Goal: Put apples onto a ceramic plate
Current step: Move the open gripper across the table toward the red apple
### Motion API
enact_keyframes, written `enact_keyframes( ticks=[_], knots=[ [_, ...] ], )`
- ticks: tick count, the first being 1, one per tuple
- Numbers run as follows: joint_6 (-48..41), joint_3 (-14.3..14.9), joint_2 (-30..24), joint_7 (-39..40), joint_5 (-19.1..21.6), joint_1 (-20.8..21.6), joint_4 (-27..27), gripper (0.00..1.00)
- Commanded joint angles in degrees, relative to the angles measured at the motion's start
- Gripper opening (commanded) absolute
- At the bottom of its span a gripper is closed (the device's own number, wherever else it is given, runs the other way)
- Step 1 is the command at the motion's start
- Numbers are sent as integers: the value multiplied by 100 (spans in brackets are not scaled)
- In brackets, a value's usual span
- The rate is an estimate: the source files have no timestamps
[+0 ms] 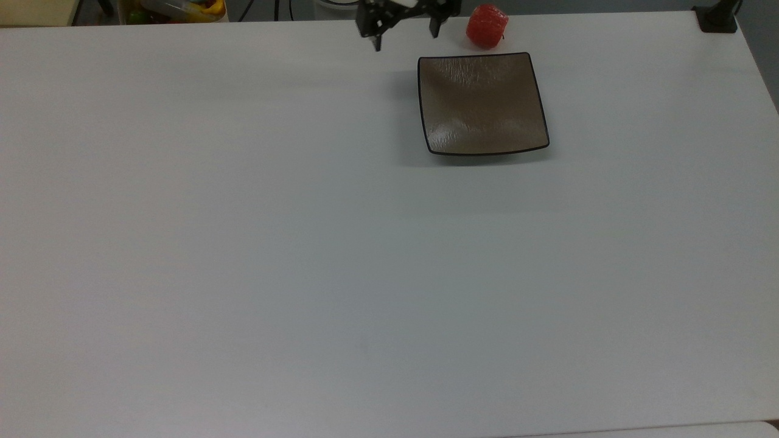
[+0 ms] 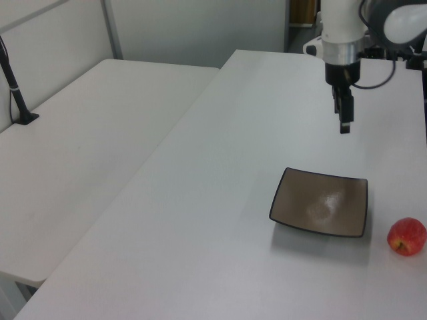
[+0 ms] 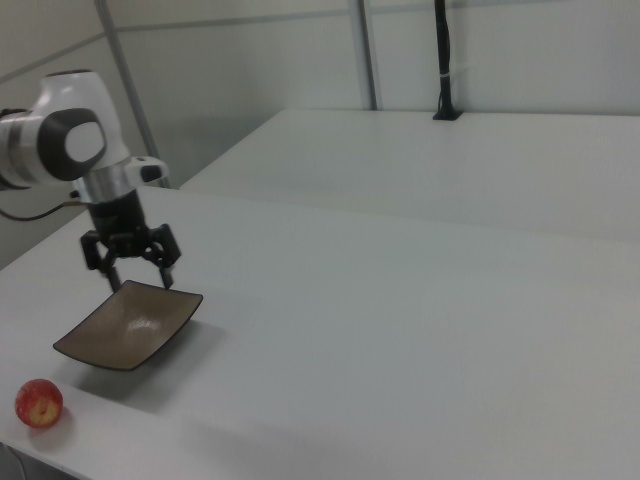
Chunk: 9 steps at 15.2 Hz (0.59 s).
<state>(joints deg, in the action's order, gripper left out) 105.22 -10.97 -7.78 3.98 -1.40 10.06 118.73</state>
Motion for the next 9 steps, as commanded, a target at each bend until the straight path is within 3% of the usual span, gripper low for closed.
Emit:
enact_keyframes(
  ticks=[1, 4, 7, 9],
  knots=[
    [42, -220, -531, 437, 25, 460, 633, 100],
    [-194, -660, -558, 1207, 34, 663, 836, 100],
    [-239, -845, -549, 1281, 43, 900, 968, 100],
    [-353, -1143, -523, 1290, 95, 962, 1090, 100]
  ],
)
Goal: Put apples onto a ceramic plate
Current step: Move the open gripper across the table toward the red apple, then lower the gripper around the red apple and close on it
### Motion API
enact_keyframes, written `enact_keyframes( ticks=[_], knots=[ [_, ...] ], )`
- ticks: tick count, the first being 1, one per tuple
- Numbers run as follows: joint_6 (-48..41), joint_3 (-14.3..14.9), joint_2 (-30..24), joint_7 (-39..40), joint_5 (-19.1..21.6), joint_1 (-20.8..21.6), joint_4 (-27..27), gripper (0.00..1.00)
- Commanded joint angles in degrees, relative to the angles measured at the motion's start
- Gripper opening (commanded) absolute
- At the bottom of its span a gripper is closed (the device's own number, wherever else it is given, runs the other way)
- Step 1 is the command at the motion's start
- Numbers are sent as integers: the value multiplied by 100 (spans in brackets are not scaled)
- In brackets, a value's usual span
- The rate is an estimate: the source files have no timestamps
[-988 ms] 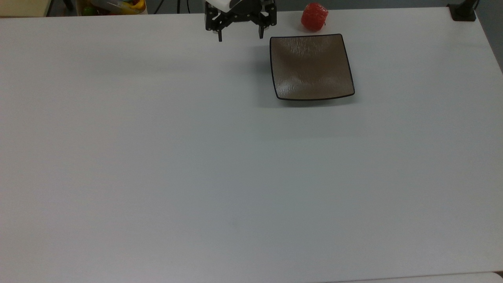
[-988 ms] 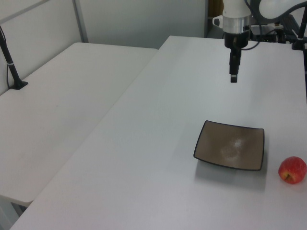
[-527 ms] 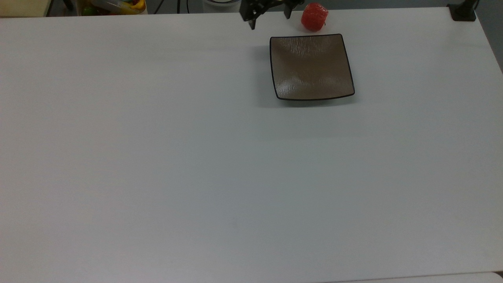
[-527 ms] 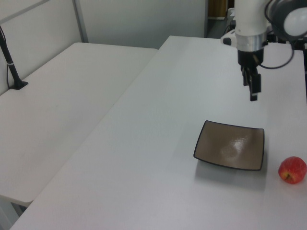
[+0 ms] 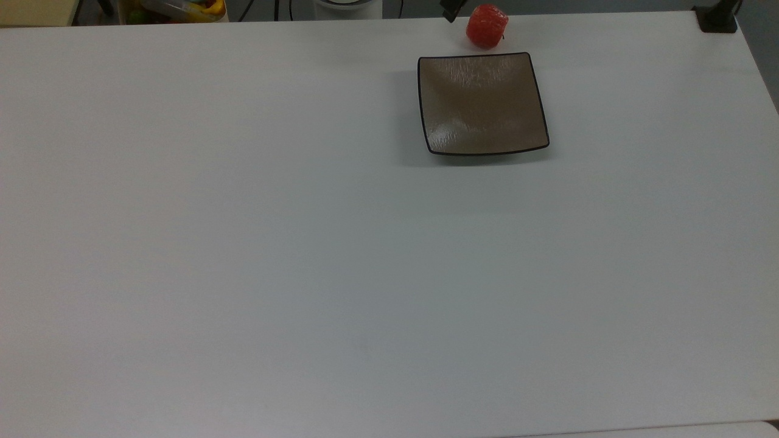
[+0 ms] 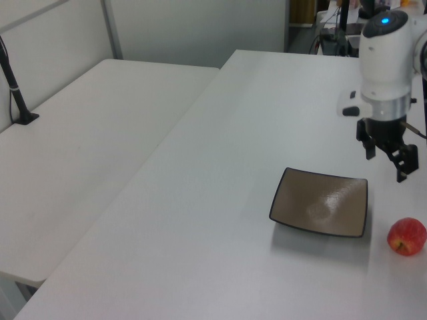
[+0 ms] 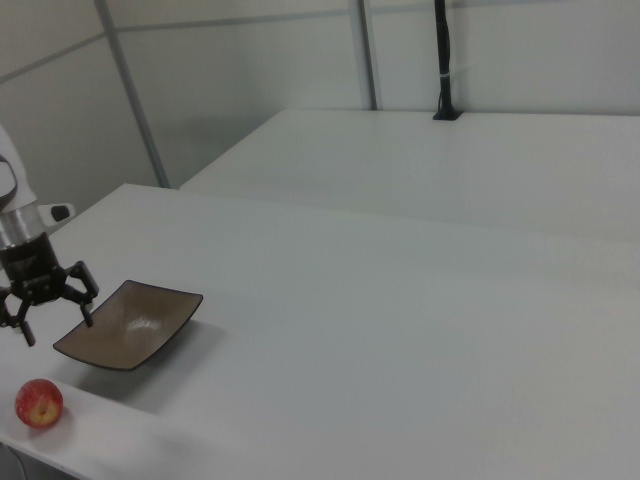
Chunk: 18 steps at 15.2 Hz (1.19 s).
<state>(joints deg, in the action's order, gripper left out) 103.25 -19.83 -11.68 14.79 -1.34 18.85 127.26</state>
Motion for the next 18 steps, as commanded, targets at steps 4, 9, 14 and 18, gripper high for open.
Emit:
enact_keyframes(
  ticks=[4, 9, 14, 18],
  knots=[
    [-121, -715, -28, 218, 169, 84, 484, 100],
    [414, -838, 236, 253, 169, 110, 695, 100],
    [767, -934, 421, 244, 169, 145, 748, 100],
    [793, -1066, 473, 253, 169, 233, 818, 100]
  ],
)
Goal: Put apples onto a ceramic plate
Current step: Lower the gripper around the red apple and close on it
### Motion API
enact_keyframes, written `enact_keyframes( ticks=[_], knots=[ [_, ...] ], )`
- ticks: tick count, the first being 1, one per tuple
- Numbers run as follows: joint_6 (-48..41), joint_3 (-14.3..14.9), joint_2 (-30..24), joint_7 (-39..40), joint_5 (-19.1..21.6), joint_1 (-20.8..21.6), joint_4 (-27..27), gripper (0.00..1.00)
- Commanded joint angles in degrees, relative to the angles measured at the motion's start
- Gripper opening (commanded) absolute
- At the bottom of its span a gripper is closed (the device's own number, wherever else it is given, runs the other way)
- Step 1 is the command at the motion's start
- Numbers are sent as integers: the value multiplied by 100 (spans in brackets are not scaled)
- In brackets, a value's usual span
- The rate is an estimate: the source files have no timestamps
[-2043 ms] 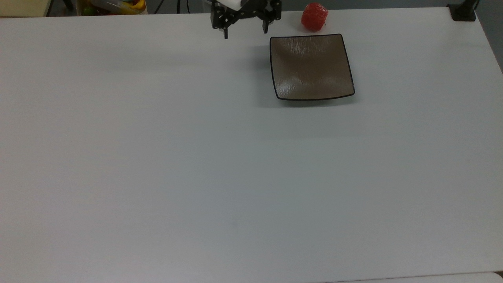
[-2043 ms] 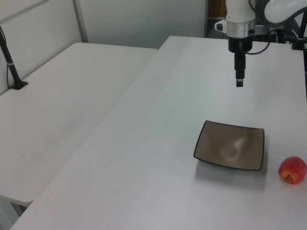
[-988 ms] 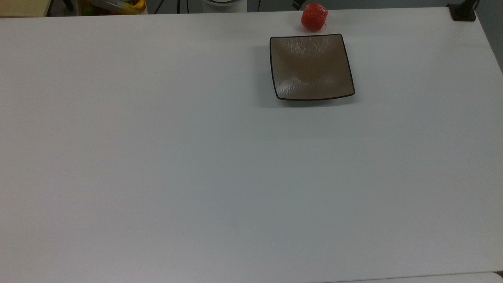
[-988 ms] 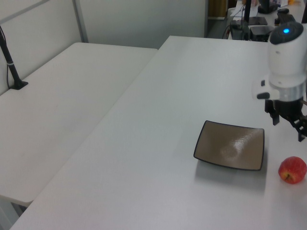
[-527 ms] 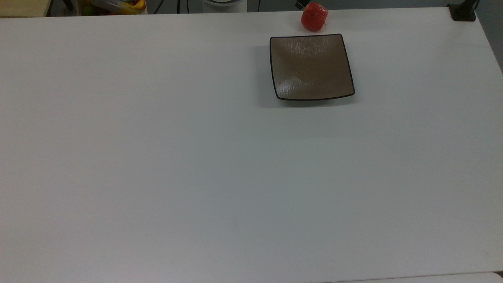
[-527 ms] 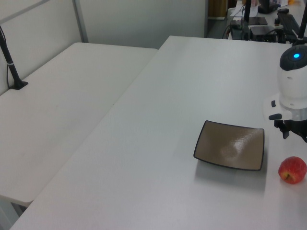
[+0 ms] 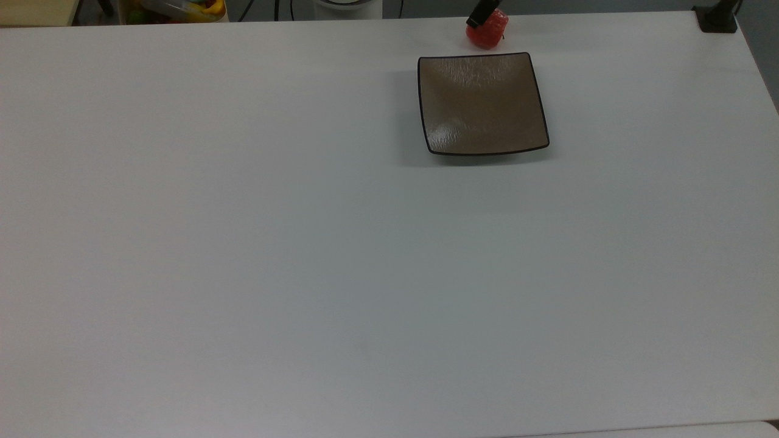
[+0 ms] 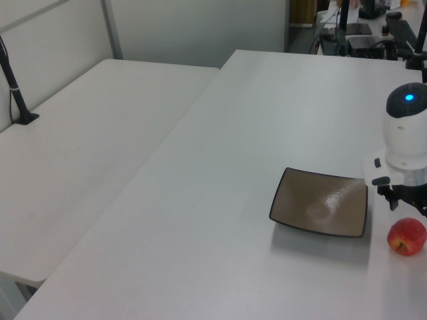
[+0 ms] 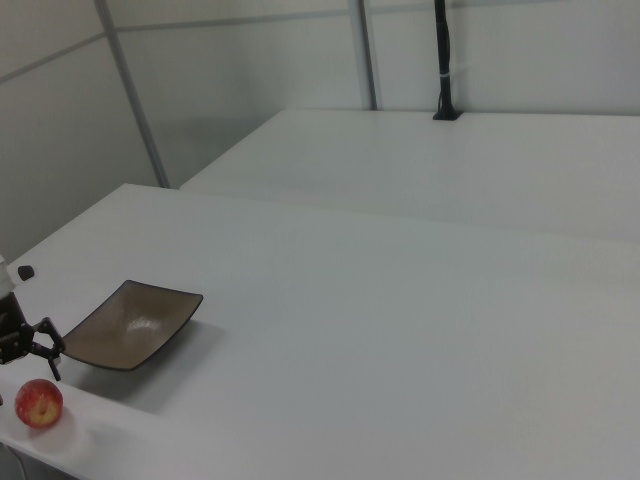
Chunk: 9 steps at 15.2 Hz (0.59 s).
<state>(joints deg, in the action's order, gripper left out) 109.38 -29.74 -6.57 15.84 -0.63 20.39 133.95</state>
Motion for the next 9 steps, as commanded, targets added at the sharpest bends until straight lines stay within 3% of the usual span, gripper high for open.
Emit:
enact_keyframes(
  ticks=[1, 9],
  knots=[
    [189, -93, -11, 148, 99, 79, 148, 100],
    [497, -93, 121, 157, 37, 70, 192, 100]
  ],
)
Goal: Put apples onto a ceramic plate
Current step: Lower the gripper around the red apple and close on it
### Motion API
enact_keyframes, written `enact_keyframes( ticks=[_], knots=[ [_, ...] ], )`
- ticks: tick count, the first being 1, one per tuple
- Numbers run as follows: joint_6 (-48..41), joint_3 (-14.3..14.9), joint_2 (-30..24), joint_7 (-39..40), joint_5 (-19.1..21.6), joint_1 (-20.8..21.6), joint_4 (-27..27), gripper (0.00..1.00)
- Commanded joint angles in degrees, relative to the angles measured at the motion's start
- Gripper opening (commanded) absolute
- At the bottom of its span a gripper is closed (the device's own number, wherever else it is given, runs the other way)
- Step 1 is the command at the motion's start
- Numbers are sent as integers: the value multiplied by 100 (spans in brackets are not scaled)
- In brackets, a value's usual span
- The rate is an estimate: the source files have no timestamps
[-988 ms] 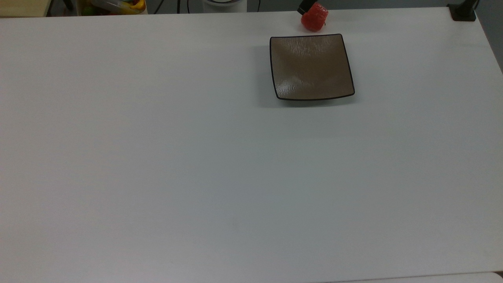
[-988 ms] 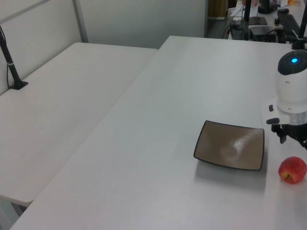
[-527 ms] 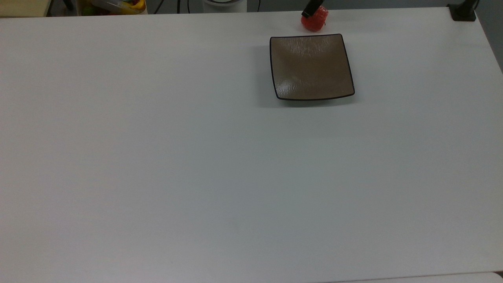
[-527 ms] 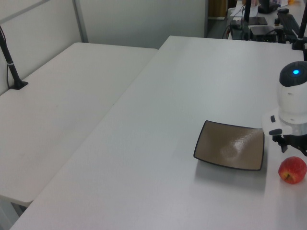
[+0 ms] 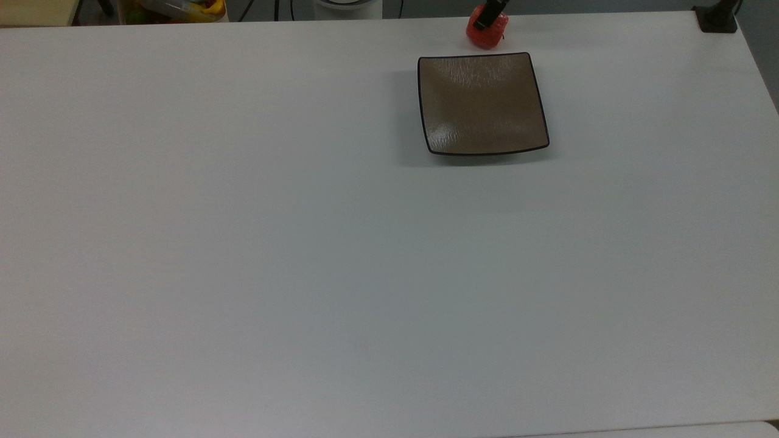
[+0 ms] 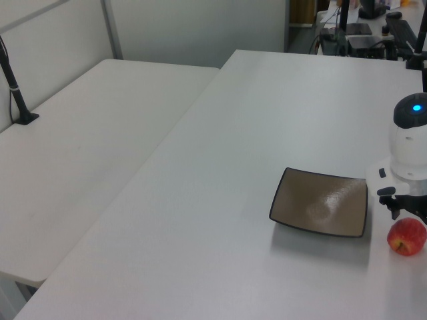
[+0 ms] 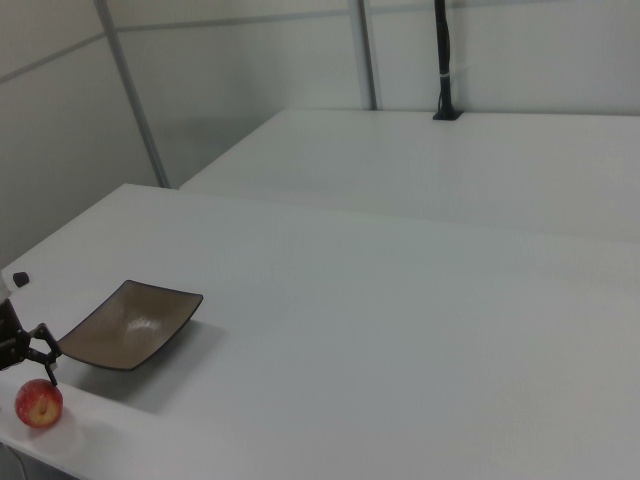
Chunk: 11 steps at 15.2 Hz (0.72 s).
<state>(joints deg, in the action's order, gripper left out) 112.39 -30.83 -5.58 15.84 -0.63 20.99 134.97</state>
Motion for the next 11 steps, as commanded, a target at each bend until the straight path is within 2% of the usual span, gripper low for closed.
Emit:
enact_keyframes(
  ticks=[1, 7, 9, 11],
  knots=[
    [196, 15, 31, 199, 28, 11, 91, 100],
    [204, 15, 93, 296, 11, -15, 73, 100],
    [204, 15, 110, 296, -7, -16, 64, 93],
    [204, 15, 119, 314, -16, -33, 55, 72]
  ],
)
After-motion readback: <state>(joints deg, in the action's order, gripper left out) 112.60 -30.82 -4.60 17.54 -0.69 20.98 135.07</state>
